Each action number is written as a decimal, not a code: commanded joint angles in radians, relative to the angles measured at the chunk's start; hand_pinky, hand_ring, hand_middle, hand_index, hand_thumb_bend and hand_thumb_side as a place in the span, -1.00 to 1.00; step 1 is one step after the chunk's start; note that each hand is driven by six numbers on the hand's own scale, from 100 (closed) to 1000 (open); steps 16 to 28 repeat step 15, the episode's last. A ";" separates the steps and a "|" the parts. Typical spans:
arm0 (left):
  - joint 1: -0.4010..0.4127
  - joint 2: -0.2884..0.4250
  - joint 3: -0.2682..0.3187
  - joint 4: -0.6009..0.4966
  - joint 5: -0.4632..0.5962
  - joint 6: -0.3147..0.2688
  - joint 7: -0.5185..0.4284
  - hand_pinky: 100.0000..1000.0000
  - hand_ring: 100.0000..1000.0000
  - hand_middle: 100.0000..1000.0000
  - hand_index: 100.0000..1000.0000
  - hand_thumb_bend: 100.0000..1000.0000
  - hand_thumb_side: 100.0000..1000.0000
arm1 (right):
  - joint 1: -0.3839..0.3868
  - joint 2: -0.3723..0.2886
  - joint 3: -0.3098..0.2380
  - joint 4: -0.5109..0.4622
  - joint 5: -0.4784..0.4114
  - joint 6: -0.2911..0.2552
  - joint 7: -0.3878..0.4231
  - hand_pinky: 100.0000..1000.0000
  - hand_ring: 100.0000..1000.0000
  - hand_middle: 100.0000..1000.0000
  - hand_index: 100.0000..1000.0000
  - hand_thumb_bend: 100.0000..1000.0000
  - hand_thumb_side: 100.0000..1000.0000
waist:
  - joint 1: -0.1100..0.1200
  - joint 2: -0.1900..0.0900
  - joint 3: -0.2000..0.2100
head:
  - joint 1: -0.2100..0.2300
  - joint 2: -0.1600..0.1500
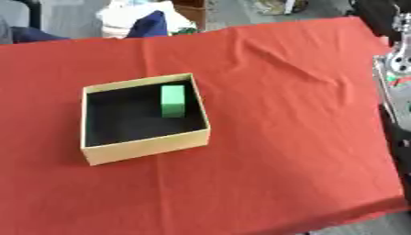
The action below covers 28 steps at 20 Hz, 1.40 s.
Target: Pick up objects on the table and place them in the box.
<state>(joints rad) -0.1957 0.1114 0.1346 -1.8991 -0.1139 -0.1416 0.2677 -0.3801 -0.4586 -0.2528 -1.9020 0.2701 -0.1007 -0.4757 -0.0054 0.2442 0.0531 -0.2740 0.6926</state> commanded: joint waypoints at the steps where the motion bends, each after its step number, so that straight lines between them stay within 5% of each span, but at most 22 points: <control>1: -0.010 0.004 0.006 -0.012 0.005 0.000 0.004 0.19 0.65 0.19 0.32 -1.00 -0.98 | 0.013 0.010 -0.029 -0.055 0.008 -0.002 -0.036 0.24 0.37 0.73 0.90 -1.00 -0.52 | 0.000 -0.012 -0.004 | 0.006 -0.007; 28: -0.007 0.002 0.001 -0.009 0.016 -0.005 0.002 0.19 0.65 0.20 0.34 -1.00 -0.86 | 0.067 0.064 -0.049 -0.098 0.034 -0.011 -0.088 0.23 0.35 0.70 0.89 -1.00 -0.43 | 0.007 -0.014 -0.014 | 0.003 0.004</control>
